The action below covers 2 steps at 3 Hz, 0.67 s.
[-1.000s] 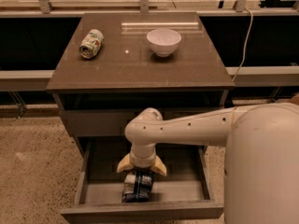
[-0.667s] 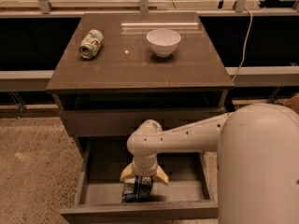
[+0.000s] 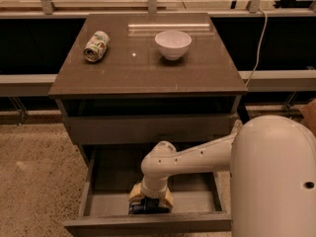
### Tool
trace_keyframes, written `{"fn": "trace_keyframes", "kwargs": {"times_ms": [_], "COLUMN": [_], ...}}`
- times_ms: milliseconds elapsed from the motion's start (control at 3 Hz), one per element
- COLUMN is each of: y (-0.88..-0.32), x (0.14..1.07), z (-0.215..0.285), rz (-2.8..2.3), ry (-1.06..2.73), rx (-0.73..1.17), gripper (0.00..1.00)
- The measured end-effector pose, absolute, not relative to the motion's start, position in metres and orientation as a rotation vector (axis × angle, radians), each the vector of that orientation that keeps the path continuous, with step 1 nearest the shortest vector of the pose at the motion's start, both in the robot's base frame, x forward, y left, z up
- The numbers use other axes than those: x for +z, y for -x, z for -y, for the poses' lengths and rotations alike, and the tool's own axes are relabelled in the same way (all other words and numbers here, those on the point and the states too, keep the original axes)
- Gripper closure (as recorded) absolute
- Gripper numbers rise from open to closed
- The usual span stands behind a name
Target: Pick blue chip bag from middle drawer and place on counter
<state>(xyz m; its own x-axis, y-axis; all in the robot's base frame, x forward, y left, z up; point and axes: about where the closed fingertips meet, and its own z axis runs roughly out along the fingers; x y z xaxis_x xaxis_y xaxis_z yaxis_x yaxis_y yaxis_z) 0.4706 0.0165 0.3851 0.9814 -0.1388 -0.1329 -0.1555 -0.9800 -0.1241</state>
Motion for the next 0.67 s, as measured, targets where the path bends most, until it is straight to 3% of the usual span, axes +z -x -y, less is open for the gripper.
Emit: {"fn": "trace_keyframes", "kwargs": {"times_ms": [667], "y": [-0.4733], "x": [0.3776], "z": [-0.0302], "rz": [-0.161], "ry": [2.918], "rx": [0.193], "gripper": [0.59]}}
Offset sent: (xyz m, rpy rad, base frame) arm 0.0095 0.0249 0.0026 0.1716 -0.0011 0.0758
